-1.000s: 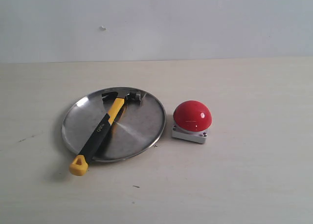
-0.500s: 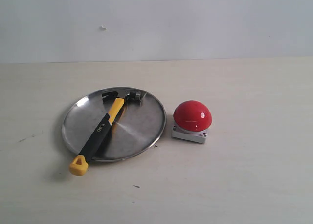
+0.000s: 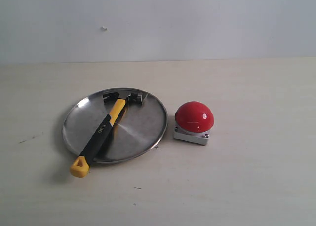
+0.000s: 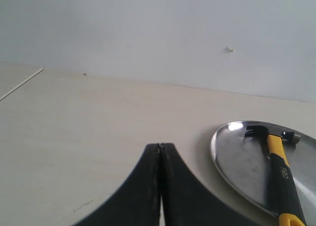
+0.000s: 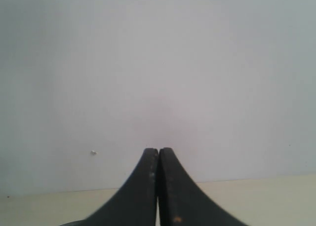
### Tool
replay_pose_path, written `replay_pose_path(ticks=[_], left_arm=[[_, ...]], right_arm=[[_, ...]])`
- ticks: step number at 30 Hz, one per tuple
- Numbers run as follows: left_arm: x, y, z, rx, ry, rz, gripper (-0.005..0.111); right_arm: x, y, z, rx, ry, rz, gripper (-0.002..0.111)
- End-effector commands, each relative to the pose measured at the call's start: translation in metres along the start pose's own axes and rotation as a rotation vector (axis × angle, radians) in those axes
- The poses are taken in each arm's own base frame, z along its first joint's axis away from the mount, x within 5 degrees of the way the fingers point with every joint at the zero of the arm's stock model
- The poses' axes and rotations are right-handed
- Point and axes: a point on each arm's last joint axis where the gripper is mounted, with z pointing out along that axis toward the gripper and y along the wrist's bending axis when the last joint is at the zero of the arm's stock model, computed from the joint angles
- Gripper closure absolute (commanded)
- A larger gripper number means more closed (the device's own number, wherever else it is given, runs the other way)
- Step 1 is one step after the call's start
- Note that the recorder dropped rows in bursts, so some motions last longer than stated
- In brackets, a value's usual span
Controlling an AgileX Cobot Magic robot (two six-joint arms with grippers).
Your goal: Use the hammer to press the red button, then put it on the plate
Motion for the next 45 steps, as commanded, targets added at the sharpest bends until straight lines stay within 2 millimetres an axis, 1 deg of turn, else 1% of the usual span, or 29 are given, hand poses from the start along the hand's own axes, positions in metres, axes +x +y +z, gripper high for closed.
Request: replay_pose_path(ticks=[1, 5, 9, 12, 16, 25, 30, 45], left_arm=[[0.001, 0.0, 0.0, -0.004, -0.004, 0.012, 0.107], [0.0, 0.001, 0.0, -0.007, -0.004, 0.026, 0.107], [0.0, 0.001, 0.0, -0.007, -0.004, 0.026, 0.107], [0.0, 0.001, 0.0, -0.007, -0.004, 0.026, 0.107], [0.0, 0.001, 0.0, -0.007, -0.004, 0.026, 0.107], [0.0, 0.001, 0.0, -0.007, -0.004, 0.026, 0.107], [0.0, 0.001, 0.0, -0.007, -0.004, 0.026, 0.107], [0.0, 0.001, 0.0, -0.007, -0.004, 0.026, 0.107]], right_arm=[[0.001, 0.0, -0.001, -0.004, -0.005, -0.006, 0.108], [0.001, -0.003, -0.003, 0.032, 0.003, -0.026, 0.108], [0.012, -0.01, -0.011, 0.102, 0.133, -0.161, 0.108], [0.015, -0.014, -0.017, 0.16, 0.178, -0.211, 0.108], [0.015, -0.017, -0.024, 0.226, 0.172, -0.218, 0.108], [0.023, -0.017, -0.037, 0.275, 0.233, -0.22, 0.108], [0.033, -0.018, -0.041, 0.278, 0.364, -0.286, 0.108], [0.033, -0.017, -0.04, 0.277, 0.357, -0.244, 0.108]])
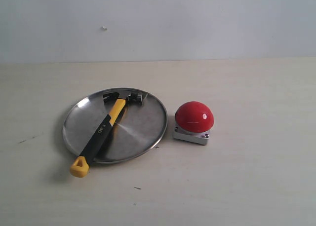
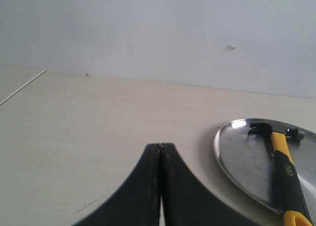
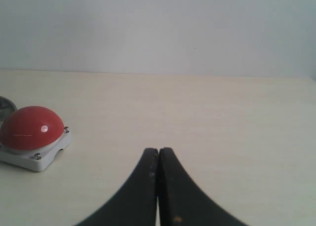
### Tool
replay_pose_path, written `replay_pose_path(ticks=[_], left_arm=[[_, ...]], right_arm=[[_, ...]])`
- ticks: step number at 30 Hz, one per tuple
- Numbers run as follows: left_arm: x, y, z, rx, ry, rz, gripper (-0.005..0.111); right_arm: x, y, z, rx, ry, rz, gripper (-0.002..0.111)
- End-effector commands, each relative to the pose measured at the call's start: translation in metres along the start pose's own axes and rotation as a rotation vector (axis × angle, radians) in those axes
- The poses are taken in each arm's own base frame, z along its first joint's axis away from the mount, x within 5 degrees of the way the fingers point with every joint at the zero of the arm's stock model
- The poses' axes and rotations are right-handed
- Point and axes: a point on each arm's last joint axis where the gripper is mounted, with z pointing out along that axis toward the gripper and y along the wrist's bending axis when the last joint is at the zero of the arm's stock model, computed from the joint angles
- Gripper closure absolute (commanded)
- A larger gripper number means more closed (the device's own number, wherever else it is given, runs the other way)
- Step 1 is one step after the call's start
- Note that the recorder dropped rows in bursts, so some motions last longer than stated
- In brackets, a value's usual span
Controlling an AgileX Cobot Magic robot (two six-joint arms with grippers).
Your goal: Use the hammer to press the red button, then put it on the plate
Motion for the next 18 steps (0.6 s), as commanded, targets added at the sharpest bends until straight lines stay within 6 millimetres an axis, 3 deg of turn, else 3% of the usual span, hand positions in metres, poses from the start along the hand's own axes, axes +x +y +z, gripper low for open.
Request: replay_pose_path(ticks=[1, 18], left_arm=[[-0.0002, 0.0002, -0.0005, -0.002, -0.008, 0.005, 0.107], [-0.0002, 0.0002, -0.0005, -0.002, -0.008, 0.005, 0.107]], right_arm=[[0.0016, -0.0001, 0.0, 0.004, 0.001, 0.005, 0.108], [0.0009, 0.0001, 0.0, 0.002, -0.007, 0.02, 0.108]])
